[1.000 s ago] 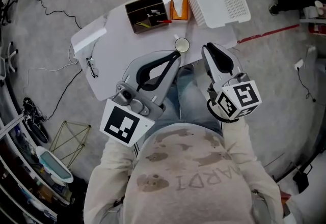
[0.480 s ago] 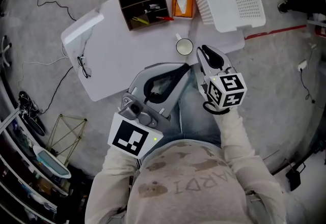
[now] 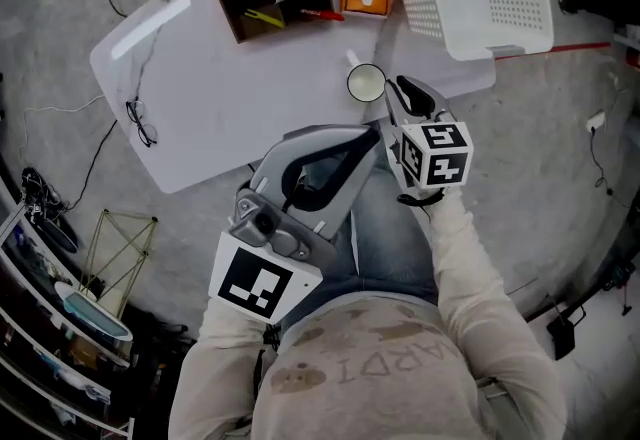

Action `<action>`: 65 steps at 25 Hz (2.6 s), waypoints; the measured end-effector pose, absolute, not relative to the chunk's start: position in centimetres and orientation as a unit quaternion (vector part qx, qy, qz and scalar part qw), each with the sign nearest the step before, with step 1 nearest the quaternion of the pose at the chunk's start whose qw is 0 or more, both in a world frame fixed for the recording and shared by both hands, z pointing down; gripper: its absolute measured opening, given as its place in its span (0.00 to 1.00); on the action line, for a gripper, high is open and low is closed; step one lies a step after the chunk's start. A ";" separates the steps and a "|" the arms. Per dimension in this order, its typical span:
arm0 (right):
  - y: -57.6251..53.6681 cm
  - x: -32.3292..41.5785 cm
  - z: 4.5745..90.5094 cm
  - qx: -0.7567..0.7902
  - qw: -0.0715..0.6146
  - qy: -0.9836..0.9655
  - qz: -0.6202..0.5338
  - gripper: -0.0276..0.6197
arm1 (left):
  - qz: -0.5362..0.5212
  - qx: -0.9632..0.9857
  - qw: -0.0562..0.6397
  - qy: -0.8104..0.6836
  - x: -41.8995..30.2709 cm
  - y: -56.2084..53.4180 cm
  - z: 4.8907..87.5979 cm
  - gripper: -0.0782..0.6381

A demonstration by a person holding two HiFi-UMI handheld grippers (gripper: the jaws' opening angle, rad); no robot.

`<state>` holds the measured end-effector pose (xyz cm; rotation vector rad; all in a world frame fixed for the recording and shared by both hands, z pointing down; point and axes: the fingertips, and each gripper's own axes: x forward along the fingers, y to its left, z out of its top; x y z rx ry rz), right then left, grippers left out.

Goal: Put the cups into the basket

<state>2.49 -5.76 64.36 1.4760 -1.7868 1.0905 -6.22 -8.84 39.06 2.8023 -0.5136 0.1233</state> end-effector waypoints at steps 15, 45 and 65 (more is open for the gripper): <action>-6.1 1.8 71.1 0.514 0.384 -0.631 0.436 0.21 | 0.040 0.965 0.161 -0.205 -7.5 -10.2 41.7 0.11; -5.1 1.8 74.2 0.516 0.428 -0.566 0.481 0.13 | 0.048 0.961 0.153 -0.225 -9.7 -10.4 42.0 0.11; -4.0 1.8 42.6 0.599 0.170 -0.659 0.422 0.13 | 0.009 0.982 0.073 -0.173 -7.4 -6.7 26.6 0.11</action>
